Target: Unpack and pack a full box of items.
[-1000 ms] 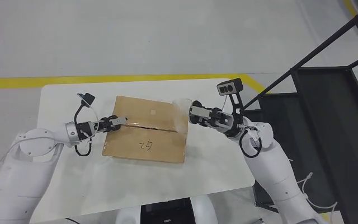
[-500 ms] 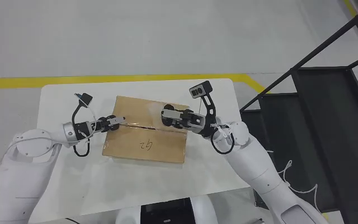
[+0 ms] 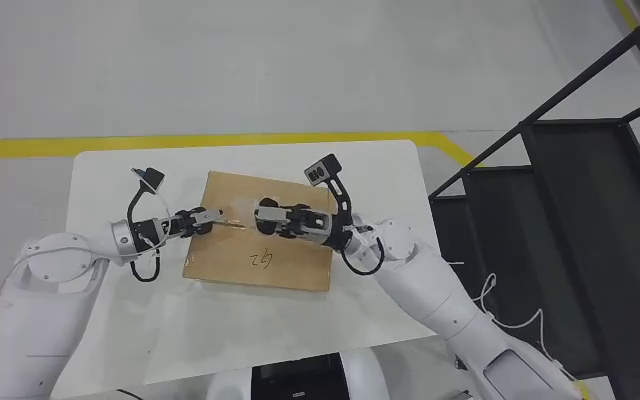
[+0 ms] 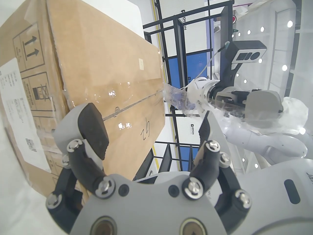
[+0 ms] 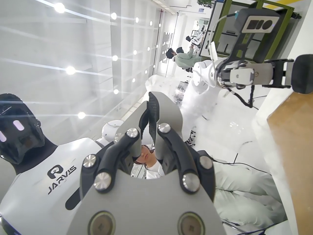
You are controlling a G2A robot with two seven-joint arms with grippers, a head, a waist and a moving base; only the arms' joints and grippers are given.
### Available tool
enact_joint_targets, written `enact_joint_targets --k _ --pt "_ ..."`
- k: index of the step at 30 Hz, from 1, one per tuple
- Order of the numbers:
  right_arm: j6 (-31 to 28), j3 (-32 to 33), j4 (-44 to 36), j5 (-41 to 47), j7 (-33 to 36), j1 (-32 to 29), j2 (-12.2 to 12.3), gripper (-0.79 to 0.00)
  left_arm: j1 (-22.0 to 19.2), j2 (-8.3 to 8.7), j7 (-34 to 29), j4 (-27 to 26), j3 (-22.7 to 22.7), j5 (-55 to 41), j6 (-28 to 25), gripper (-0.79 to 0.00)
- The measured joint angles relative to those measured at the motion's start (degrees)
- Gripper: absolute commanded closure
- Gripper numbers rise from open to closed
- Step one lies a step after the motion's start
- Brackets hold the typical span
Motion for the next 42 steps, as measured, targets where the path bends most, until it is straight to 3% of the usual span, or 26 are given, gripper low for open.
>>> enact_joint_targets --k 11,33,36,37,38,39,42 --pt "-0.2 -5.53 8.67 -3.15 -3.73 3.65 -2.53 0.0 0.25 0.24 -0.01 -0.16 -0.75 -0.1 0.26 -0.785" --pt "1.68 -9.85 18.51 -8.17 -6.25 7.43 -5.86 0.0 1.76 0.8 0.01 -2.04 -2.87 -0.91 0.77 -0.785" --pt "2.15 -10.18 19.34 -9.1 -6.35 7.83 -6.19 -0.222 2.06 0.87 0.15 -2.25 -3.16 -1.05 0.72 -0.785" --pt "2.17 -10.21 19.49 -9.41 -6.26 7.97 -6.29 -0.354 2.15 0.89 0.2 -2.31 -3.24 -1.09 0.72 -0.785" --pt "2.13 -10.21 19.53 -9.63 -6.02 8.07 -6.34 -0.659 2.2 0.91 0.23 -2.34 -3.31 -1.13 0.72 -0.785" --pt "2.09 -10.14 19.52 -9.81 -5.66 8.17 -6.37 -0.785 2.25 0.92 0.26 -2.38 -3.39 -1.2 0.71 -0.785" --pt "2.02 -9.48 19.11 -10.35 -4.34 8.43 -6.28 -0.785 2.38 0.99 0.5 -2.49 -3.87 -1.51 0.58 -0.785"
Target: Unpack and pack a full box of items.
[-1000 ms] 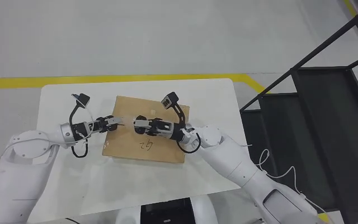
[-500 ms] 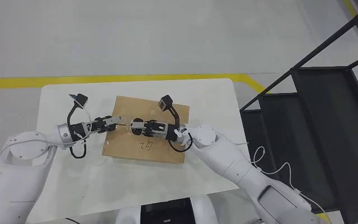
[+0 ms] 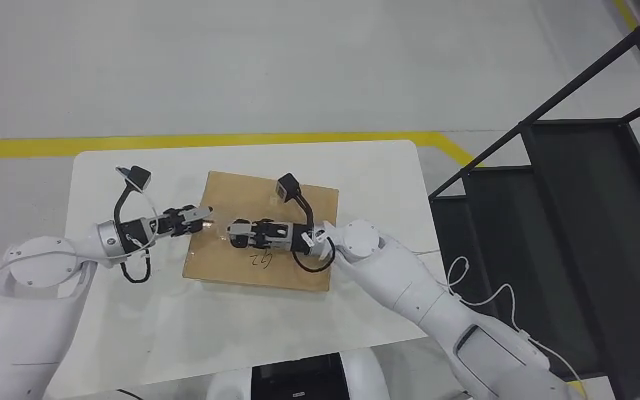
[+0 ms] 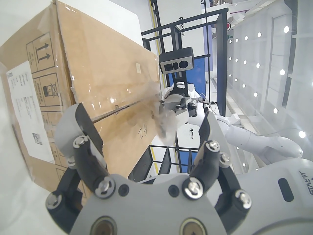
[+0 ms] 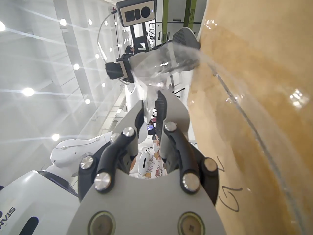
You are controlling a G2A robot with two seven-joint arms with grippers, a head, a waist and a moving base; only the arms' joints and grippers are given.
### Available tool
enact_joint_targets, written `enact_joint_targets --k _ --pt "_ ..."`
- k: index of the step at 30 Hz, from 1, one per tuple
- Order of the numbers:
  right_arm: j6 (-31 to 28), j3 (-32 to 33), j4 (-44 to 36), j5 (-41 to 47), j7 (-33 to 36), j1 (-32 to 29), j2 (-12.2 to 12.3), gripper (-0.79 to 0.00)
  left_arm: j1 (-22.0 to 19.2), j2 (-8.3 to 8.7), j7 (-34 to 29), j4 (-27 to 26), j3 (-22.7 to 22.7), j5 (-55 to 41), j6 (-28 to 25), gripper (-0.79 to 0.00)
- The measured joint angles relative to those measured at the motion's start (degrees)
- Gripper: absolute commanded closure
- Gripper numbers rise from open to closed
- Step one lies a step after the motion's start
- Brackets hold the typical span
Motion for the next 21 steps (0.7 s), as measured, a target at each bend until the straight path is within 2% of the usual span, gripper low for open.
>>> enact_joint_targets --k 6,12,21 --pt "-0.6 2.57 -2.88 -2.35 1.95 -0.06 0.78 -0.785 0.41 0.2 0.98 0.06 -1.49 -0.32 -0.2 -0.785" --pt "-1.38 6.1 -9.54 -5.9 4.69 -1.13 2.13 -0.785 0.89 0.29 1.22 -0.17 -1.79 -0.26 -0.23 -0.785" --pt "-0.81 13.65 -21.71 -17.19 6.96 -5.35 5.07 -0.785 0.38 0.31 1.92 -1.76 -1.95 -0.61 0.04 -0.785"
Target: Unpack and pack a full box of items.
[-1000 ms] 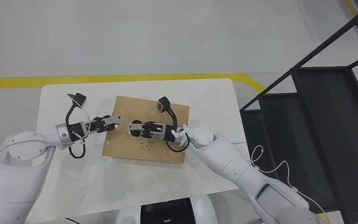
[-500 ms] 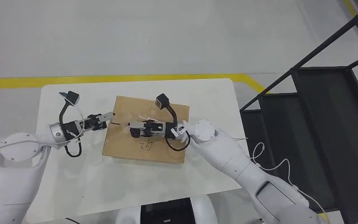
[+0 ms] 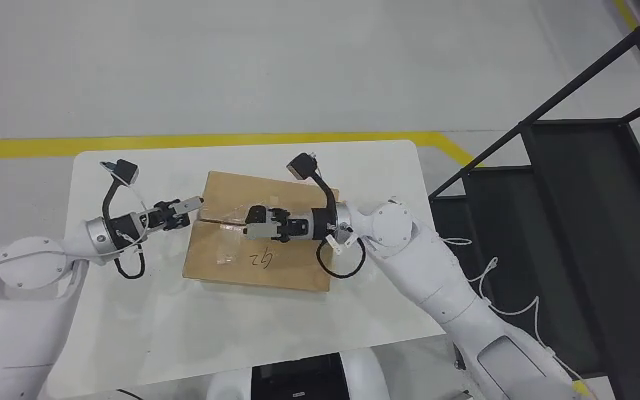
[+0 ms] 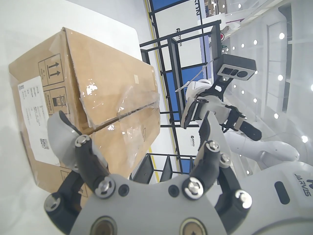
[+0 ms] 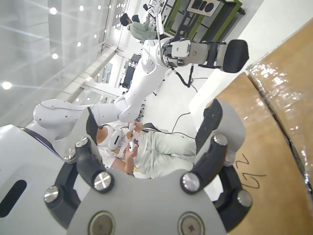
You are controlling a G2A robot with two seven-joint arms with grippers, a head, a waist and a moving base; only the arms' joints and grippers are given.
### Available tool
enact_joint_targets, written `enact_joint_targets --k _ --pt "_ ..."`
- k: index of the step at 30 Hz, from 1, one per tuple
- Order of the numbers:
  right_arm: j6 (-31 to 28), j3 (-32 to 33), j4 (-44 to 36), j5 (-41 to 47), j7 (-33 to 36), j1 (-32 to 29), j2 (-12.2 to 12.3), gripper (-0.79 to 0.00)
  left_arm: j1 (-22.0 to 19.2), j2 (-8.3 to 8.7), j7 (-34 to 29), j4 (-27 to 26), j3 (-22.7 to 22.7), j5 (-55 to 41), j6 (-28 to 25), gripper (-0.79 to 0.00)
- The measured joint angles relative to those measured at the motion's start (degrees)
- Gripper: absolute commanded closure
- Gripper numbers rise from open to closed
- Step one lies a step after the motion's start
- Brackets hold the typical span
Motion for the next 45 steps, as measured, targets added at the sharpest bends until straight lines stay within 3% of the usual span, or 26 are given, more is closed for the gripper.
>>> enact_joint_targets --k 10,16,24,35,41,45 --pt "-3.56 8.33 -9.08 -13.24 5.96 -9.35 3.57 -0.785 -1.27 0.54 -6.3 -5.97 -0.78 0.13 -1.1 -0.785" --pt "-6.6 9.88 -11.29 -18.6 3.99 -13.93 4.58 -0.785 -1.24 0.35 -6.42 -6.52 1.36 -0.24 -3.64 -0.785" --pt "-3.11 10.76 -12.19 -24.06 -1.68 -14.99 5.06 -0.785 -4.16 -0.57 -8.79 -6.56 8.55 -2.04 -4.3 -0.785" --pt "-1.82 24.71 -16.61 -23.22 -0.53 -25.87 8.08 -0.785 -11.62 -2.74 -11.83 -2.99 21.05 -0.96 -5.17 -0.785" --pt "-1.41 28.87 -18.23 -22.18 -1.08 -29.82 8.94 -0.785 -14.64 -3.49 -12.39 -1.47 25.19 4.38 -5.09 -0.785" --pt "-1.49 29.64 -19.56 -22.01 -1.21 -31.15 9.29 -0.785 -15.95 -3.27 -11.85 -1.4 24.72 9.53 -3.75 -0.785"
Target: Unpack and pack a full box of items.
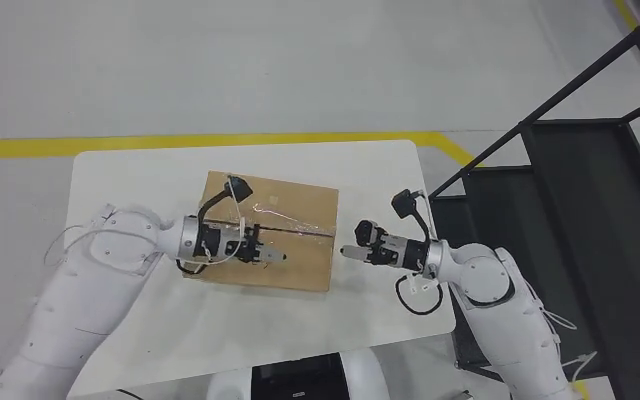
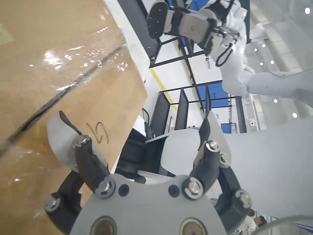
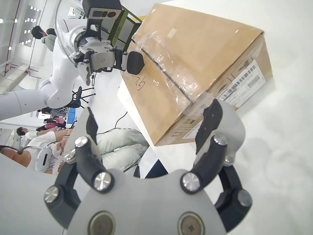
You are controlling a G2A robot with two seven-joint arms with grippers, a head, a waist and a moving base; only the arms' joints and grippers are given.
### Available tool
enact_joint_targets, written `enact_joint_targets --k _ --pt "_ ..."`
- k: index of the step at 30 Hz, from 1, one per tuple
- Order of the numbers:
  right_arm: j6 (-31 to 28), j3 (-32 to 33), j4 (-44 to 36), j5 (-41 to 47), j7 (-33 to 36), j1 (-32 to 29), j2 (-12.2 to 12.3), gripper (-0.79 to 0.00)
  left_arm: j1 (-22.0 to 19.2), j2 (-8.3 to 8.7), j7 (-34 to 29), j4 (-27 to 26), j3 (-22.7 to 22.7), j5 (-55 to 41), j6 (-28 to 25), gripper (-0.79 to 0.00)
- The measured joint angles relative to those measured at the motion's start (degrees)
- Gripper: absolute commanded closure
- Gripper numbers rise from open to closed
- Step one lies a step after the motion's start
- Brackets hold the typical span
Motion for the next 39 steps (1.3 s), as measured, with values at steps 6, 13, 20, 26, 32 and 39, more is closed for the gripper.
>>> enact_joint_targets --k 6,13,20,26,32,39 --pt "-0.6 0.35 -1.3 0.91 0.13 -0.82 0.45 -0.785 1.38 1.66 0.3 -1.47 -6.65 3.75 2.15 -0.785" --pt "-0.87 0.17 -1.79 1.96 0.12 -1.1 0.88 -0.785 5.72 3.32 3.34 -2.99 -15.1 4.37 3.82 -0.785" --pt "-1.21 0.08 -2.69 2.91 -0.34 -1.69 1.29 -0.785 9.39 3.99 9.09 -5.43 -21.14 1.65 4.08 -0.785" --pt "-1.66 -0.32 -3.15 3.82 -0.39 -1.91 1.62 -0.785 11.95 4.49 9.85 -5.77 -24.3 0.9 5.32 -0.785" --pt "-1.27 -4.0 -3.31 -0.81 -1.7 -1.01 1.6 -0.785 13.25 4.69 15.08 -1.97 -26.71 2.97 4.27 -0.785" --pt "-1.7 -7.14 -2.88 -2.16 -3.59 0.96 1.55 -0.785 11.89 4.65 17.77 3.44 -25.89 7.28 3.14 -0.785"
